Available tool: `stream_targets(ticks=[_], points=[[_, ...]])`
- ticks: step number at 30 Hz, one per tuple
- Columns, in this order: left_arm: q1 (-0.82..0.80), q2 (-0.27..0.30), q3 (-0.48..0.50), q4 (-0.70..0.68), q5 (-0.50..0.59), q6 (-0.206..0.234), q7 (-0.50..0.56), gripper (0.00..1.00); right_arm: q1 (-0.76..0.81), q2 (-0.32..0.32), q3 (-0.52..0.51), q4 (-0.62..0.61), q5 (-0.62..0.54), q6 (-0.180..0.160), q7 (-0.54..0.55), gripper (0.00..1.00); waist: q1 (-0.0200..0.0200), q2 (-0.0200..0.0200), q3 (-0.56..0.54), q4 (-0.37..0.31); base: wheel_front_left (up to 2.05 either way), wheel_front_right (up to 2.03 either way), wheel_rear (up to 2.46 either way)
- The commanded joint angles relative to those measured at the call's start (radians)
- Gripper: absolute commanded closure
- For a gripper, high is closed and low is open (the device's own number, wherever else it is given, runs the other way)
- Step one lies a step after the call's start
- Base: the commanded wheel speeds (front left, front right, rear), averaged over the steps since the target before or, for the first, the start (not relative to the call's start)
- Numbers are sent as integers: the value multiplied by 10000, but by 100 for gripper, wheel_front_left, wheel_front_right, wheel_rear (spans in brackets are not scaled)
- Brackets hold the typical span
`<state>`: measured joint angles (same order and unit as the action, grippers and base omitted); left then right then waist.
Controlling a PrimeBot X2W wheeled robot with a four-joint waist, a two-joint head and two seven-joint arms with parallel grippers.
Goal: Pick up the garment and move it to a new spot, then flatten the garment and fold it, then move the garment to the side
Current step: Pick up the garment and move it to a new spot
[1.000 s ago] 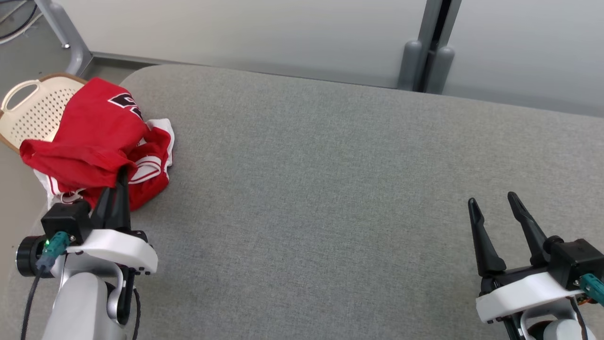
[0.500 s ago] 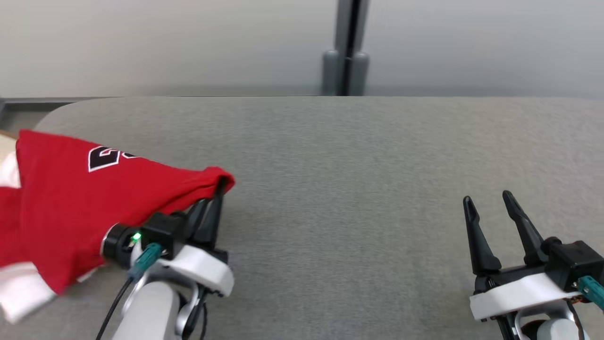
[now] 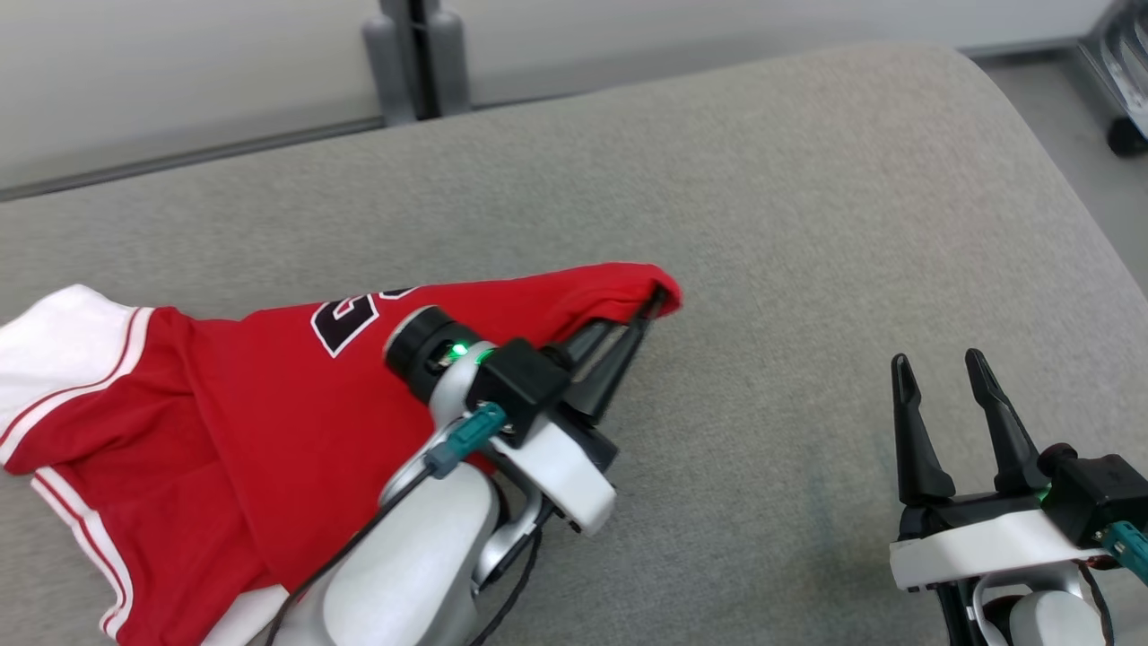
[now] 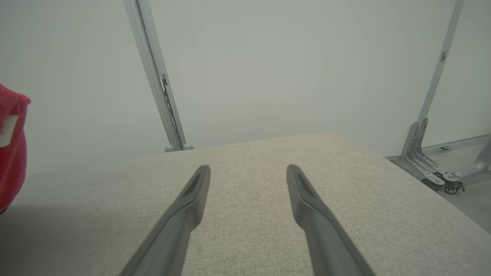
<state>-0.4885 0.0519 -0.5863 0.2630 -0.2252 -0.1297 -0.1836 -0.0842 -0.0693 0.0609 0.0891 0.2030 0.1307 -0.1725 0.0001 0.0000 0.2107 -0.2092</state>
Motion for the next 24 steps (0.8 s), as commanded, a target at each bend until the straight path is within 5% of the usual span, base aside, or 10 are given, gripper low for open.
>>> stream_targets(ticks=[1, 8, 9, 10, 18, 24], points=[[-206, 68, -227, -30, -104, -13, 58, 100, -195, 52, -10, 75, 81, 0, -121, 0, -1, 0, 704, -662, 0, 0, 0], [-353, 237, -1115, 660, -565, -15, 382, 100, -417, 130, 45, 430, 208, 0, -447, 0, -1, 0, 1180, -809, 0, 0, 0], [-301, 278, -1147, 810, -608, -15, 416, 56, -428, 142, 51, 481, 212, -1, -464, 0, -1, 0, 1184, -762, 0, 0, 0], [-250, 304, -1208, 907, -662, -15, 435, 0, -425, 145, 31, 518, 202, -1, -501, 0, -1, 0, 1170, -693, 0, 0, 0], [117, 611, -1300, 930, -793, 72, -29, 0, -443, 140, -50, 692, 22, 0, -464, 0, -1, 0, 697, 110, 0, 0, 0], [755, 969, -588, 424, -1106, 719, -498, 0, -277, -1, -107, 529, -69, -1, -227, 0, -1, 0, 173, 851, 0, 0, 0]])
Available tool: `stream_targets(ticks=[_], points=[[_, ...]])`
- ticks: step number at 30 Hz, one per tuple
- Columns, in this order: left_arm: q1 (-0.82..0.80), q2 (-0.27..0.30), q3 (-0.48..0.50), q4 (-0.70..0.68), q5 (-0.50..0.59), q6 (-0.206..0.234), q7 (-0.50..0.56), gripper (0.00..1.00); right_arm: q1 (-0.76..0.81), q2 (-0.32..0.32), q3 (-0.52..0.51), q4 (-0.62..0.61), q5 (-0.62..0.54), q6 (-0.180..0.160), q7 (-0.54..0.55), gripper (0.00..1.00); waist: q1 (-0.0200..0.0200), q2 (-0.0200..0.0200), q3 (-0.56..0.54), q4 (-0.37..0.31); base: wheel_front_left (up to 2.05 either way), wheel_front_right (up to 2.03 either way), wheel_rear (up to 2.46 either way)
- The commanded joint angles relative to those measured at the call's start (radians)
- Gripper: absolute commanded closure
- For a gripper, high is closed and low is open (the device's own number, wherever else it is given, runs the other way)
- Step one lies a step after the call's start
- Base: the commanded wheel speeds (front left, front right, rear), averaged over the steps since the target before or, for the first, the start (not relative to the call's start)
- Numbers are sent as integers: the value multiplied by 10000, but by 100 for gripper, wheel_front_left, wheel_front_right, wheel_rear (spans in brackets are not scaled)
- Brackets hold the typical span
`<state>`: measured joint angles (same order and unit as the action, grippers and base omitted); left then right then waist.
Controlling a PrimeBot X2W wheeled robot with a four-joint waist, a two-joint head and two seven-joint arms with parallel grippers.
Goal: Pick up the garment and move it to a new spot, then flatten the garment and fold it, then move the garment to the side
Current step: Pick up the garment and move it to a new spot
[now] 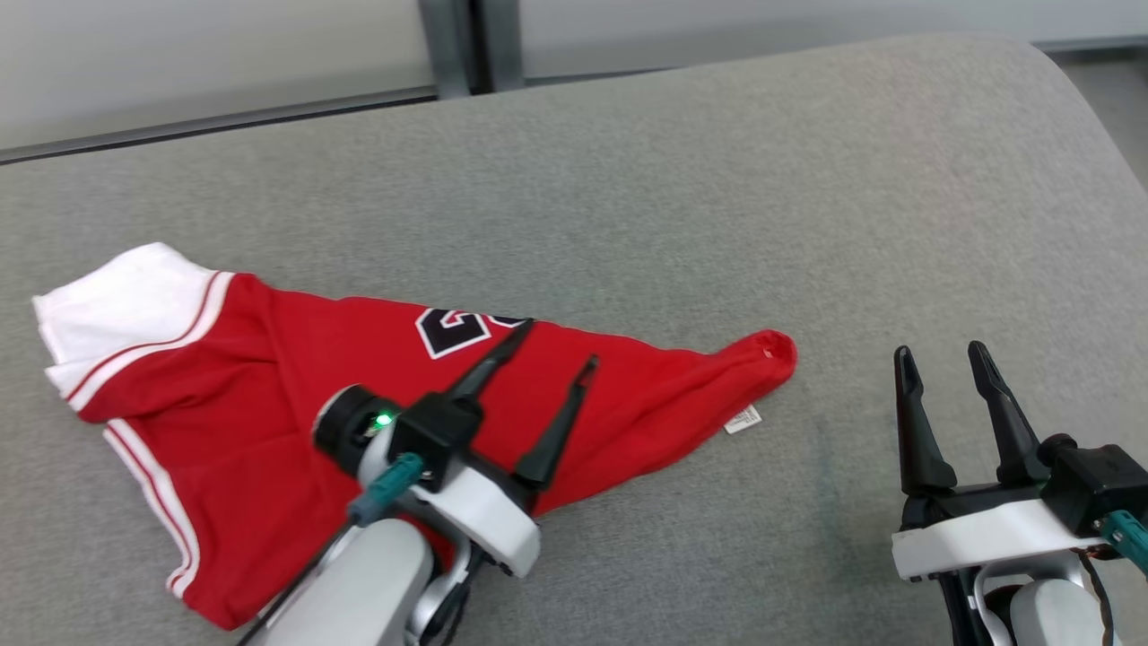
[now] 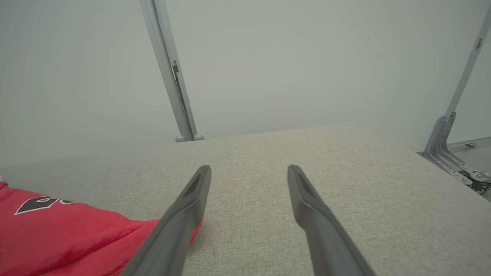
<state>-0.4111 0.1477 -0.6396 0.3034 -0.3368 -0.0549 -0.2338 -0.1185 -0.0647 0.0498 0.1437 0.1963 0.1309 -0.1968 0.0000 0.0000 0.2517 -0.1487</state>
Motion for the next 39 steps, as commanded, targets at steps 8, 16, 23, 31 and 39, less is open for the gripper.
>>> stream_targets(ticks=[8, 16, 23, 31, 39], points=[[1185, 646, 2099, -528, -784, 1098, -309, 0, 432, -362, -91, -380, -110, -3, 448, 0, 0, 0, -1068, 1186, 0, 0, 0], [2289, 1280, 3859, -1209, -778, 1390, -320, 0, 847, -504, -129, -721, -82, -3, 852, 0, 0, 0, -1640, 1758, 0, 0, 0], [3122, 1507, 4401, -1377, -829, 972, -304, 0, 1202, -621, -126, -875, 5, -3, 1124, 0, 0, 0, -2074, 1862, 0, 0, 0], [3710, 1429, 4390, -1360, -754, 838, -305, 0, 1738, -594, -223, -1107, 8, -3, 1400, 0, 0, 0, -2506, 1826, 0, 0, 0], [3821, 1401, 4359, -1344, -724, 903, -305, 0, 1891, -572, -205, -1263, 22, -3, 1559, 0, 0, 0, -2574, 1789, 0, 0, 0]])
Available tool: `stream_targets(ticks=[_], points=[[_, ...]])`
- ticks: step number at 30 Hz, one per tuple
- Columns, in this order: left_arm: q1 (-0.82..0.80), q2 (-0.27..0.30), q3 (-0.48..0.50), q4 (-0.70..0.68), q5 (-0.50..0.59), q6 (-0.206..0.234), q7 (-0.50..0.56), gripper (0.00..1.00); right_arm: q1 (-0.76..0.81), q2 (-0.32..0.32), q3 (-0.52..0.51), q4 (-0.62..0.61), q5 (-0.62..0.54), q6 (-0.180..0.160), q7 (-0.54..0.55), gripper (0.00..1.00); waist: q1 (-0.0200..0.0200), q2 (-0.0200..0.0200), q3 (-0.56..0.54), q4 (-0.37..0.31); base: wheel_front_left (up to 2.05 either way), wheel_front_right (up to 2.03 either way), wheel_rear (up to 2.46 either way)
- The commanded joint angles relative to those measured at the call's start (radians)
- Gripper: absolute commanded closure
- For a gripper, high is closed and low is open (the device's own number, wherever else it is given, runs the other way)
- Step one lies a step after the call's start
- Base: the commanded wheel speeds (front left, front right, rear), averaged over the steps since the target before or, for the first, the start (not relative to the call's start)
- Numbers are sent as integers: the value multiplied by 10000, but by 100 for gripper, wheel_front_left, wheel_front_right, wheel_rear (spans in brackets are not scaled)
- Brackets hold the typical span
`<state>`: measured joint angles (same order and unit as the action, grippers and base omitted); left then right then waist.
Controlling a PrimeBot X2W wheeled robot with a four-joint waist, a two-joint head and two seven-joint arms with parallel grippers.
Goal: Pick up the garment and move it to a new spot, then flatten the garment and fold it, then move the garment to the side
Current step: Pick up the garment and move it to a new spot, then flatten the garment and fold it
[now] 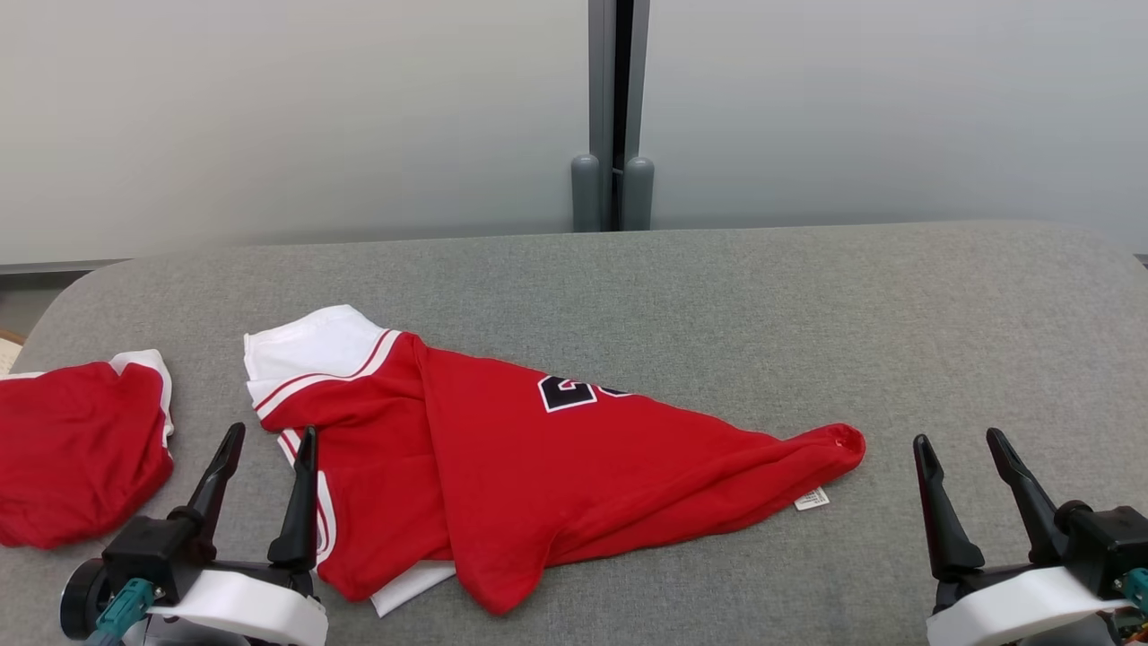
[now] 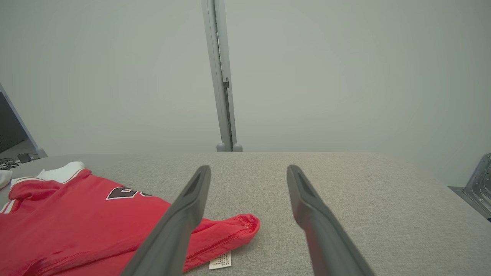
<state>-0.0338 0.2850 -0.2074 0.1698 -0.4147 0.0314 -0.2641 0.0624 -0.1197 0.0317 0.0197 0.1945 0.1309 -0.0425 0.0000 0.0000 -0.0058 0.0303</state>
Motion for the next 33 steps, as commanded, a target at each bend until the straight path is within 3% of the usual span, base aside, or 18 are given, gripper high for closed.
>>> stream_targets(ticks=[1, 12, 17, 33], points=[[72, 26, 40, -14, 61, 48, -2, 0, 88, -15, -24, -41, 29, -3, 28, 0, 0, 0, 4, -6, 0, 0, 0], [-4, 67, -84, -23, 90, 142, 34, 0, 86, 33, -22, -58, -30, -3, 40, 0, 0, 0, 83, 71, 0, 0, 0], [-250, 17, -199, -124, 133, 185, 89, 0, -144, -105, 463, -25, -71, -3, 267, 0, 0, 0, 310, 252, 0, 0, 0], [-1535, -490, -745, 160, 397, -43, 46, 0, -2317, -1356, 5859, 1469, 358, -3, 1432, 0, 0, 0, 1649, 1416, 0, 0, 0]])
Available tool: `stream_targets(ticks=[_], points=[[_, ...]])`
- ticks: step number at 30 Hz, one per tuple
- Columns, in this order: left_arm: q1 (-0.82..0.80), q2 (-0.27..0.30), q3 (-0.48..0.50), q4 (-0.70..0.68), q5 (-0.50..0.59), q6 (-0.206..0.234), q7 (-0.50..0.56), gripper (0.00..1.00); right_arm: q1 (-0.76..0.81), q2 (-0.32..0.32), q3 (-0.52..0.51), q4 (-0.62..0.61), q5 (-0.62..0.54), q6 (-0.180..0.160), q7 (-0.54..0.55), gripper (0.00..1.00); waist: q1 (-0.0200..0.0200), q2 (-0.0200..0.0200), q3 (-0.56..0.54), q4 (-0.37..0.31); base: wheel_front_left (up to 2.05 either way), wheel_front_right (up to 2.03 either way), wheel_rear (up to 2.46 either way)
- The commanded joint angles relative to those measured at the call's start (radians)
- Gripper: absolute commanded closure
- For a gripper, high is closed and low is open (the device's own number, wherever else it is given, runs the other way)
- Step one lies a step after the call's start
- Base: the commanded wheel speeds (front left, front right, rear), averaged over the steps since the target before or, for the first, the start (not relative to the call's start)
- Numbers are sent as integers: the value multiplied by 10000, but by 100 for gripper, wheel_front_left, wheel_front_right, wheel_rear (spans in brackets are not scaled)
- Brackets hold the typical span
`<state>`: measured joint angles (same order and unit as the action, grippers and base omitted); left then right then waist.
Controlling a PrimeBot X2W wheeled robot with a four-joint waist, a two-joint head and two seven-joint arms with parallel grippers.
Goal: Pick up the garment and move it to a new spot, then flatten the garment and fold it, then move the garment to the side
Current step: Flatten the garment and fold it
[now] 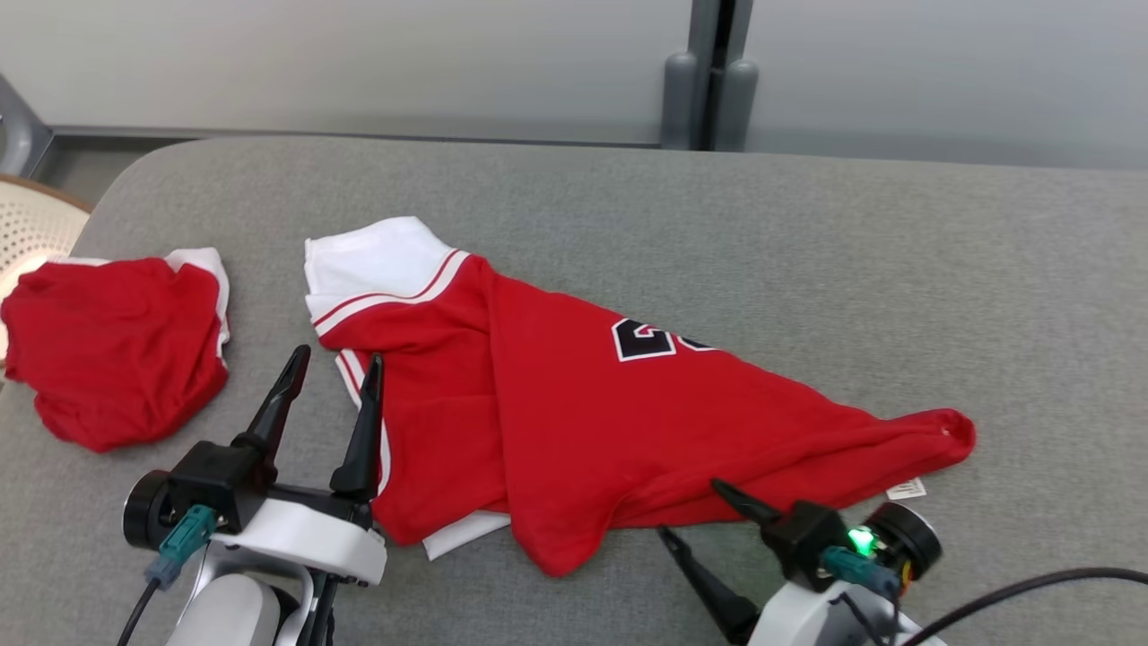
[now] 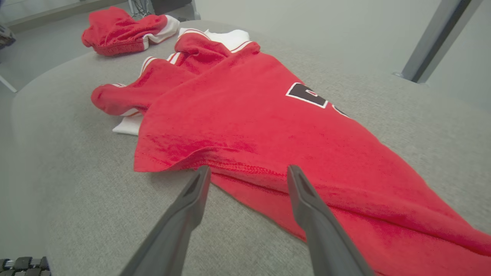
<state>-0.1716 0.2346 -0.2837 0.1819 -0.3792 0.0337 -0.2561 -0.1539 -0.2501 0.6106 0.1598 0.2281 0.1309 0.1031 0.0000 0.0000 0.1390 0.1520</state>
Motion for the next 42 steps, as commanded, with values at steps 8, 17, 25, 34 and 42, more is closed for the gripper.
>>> stream_targets(ticks=[8, 17, 25, 34, 42], points=[[-618, -238, -28, 347, 124, -238, -85, 0, -1645, -412, 1683, 1193, 29, -5, -8, 0, 0, 0, 623, 558, 0, 0, 0], [-775, -426, 196, 494, 335, -404, -100, 0, -2338, -412, 1898, 1870, 373, -5, -440, 100, 0, 0, 753, 557, 0, 0, 0], [-728, -415, 441, 533, 594, -500, -101, 0, -2071, -221, -452, 1754, 512, -5, -1196, 100, 0, 0, 684, 110, 0, 0, 0], [-982, -523, 451, 476, 770, -665, -101, 0, -2574, -226, -4382, 2307, 361, -5, -1536, 100, 0, 0, 1082, -4, 0, 0, 0], [-1311, -622, 466, 429, 915, -842, -101, 0, -3690, -495, -5960, 3403, 203, -5, -1989, 92, 0, 0, 1636, 62, 0, 0, 0]])
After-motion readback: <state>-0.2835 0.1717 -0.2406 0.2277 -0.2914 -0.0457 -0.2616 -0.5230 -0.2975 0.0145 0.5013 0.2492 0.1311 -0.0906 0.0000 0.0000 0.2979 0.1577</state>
